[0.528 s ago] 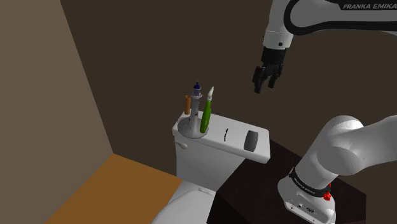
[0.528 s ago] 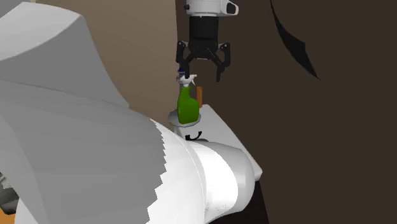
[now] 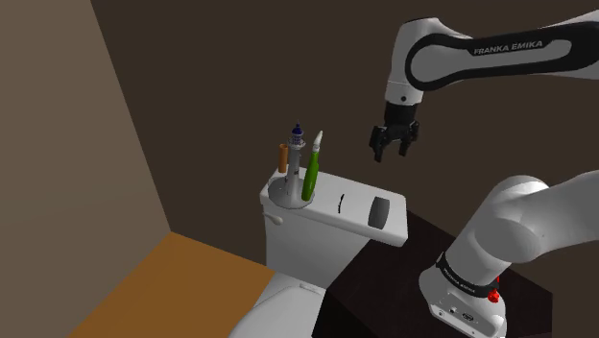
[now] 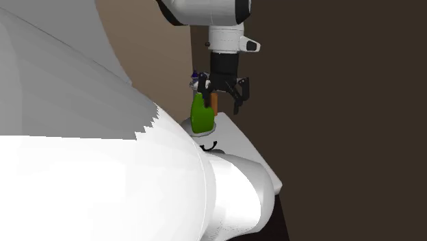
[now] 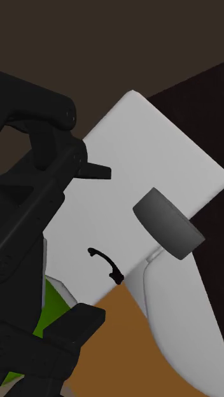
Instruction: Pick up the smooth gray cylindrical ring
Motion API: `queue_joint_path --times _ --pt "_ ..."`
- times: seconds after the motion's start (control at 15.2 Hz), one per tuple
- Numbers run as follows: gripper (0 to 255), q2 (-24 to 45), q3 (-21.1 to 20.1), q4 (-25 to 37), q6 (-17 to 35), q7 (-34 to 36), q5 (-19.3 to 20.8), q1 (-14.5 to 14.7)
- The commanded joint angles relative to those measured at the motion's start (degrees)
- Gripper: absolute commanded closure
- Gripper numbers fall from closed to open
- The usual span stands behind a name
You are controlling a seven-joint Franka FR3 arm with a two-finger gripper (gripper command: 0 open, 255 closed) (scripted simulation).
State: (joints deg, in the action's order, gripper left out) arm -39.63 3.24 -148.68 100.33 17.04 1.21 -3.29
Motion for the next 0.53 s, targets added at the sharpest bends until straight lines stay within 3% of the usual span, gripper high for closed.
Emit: queue_joint_path --times 0.0,0.46 --pt "0 1.68 0.15 -2.58 3.35 2.72 -0.22 -1.31" --pt "0 10.18 0.63 -10.33 16.37 11.78 -1.56 -5.23"
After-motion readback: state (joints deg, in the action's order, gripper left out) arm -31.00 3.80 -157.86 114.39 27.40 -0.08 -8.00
